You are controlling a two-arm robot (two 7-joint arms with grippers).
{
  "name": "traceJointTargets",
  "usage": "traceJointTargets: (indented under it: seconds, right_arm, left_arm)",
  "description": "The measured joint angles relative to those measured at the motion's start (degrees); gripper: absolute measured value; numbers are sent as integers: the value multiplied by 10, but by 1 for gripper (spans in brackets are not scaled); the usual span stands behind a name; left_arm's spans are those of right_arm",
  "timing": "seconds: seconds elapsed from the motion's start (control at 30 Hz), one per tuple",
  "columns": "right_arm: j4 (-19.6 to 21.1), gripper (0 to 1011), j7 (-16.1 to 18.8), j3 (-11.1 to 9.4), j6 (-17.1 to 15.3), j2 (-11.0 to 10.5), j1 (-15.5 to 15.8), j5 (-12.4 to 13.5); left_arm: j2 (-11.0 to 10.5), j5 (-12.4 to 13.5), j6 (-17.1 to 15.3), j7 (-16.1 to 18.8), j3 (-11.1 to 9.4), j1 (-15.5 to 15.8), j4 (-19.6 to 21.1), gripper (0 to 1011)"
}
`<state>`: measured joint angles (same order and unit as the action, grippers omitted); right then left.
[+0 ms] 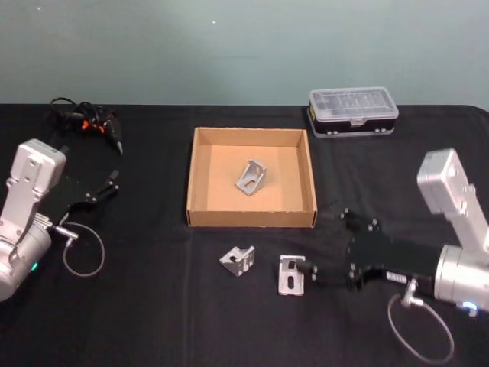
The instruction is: Use one hand to pick up the angle iron from the table and place it into the box.
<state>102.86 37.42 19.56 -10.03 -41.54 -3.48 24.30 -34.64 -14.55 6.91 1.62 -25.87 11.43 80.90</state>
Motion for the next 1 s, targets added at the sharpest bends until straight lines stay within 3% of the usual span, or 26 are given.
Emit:
traceJointTargets:
  seconds: [0.13,0.33,0.57,1.0]
  right_arm:
    - [-7,1003,10,13,13,-16,6,-6]
    - [-33,1003,5,37,15,-16,-8,-21]
    - [-72,1003,4,70,1,2,-45,-32]
    - [-170,1003,9,122,0,59,-117,-39]
  left_arm:
    - [0,0,0,0,0,0,0,1011]
    - [0,0,0,0,0,0,0,1011]
    - [0,0,0,0,0,0,0,1011]
    - [0,0,0,0,0,0,0,1011]
